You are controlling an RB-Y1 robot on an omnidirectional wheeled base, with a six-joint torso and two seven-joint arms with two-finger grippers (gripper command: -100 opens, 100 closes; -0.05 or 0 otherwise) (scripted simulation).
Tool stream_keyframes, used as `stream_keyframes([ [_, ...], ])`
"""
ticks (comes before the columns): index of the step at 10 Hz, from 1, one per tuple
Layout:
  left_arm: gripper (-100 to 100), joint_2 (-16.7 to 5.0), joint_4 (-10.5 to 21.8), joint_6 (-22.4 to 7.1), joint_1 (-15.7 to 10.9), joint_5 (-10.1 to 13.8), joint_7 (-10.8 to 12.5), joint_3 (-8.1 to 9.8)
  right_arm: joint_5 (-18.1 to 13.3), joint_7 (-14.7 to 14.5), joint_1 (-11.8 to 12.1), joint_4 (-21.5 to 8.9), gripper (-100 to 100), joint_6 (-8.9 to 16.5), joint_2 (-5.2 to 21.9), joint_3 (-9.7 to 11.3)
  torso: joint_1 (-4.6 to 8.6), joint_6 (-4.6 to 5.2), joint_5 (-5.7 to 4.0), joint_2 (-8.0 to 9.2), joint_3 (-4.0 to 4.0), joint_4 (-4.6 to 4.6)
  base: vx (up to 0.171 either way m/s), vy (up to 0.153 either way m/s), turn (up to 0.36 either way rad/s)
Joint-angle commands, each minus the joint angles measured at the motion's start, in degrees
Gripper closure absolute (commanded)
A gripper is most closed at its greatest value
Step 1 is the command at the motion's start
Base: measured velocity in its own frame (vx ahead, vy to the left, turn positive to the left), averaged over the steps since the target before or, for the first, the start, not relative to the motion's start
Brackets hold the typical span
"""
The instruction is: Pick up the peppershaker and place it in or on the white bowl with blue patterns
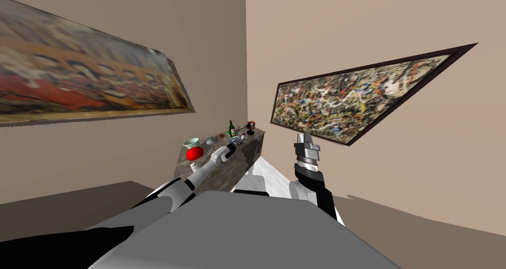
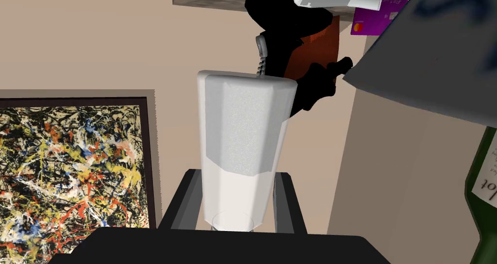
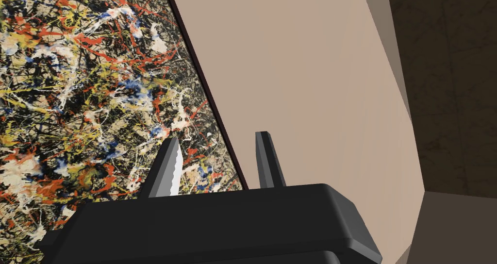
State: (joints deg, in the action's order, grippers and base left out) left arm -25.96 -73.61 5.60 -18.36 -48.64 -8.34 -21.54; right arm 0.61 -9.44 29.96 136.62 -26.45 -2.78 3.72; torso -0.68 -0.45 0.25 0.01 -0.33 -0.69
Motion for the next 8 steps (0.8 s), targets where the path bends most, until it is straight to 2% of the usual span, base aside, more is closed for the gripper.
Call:
stream_keyframes([
  [1, 100, -1.46, 1.09, -0.39, -1.4, 0.29, 2.06, -0.33, 0.0, 0.0, 0.0, 0.0, 0, 0.0, 0.0, 0.0, 0.0, 0.0, 0.0, 0.0, 0.0, 0.0, -0.033, 0.044, -0.021],
  [8, 100, -7.09, 5.38, -1.35, -6.76, 0.88, 9.75, -1.32, 0.0, 0.0, 0.0, 0.0, 0, 0.0, 0.0, 0.0, -0.01, -0.09, 0.02, -0.06, -0.03, -0.01, -0.025, 0.047, -0.014],
])
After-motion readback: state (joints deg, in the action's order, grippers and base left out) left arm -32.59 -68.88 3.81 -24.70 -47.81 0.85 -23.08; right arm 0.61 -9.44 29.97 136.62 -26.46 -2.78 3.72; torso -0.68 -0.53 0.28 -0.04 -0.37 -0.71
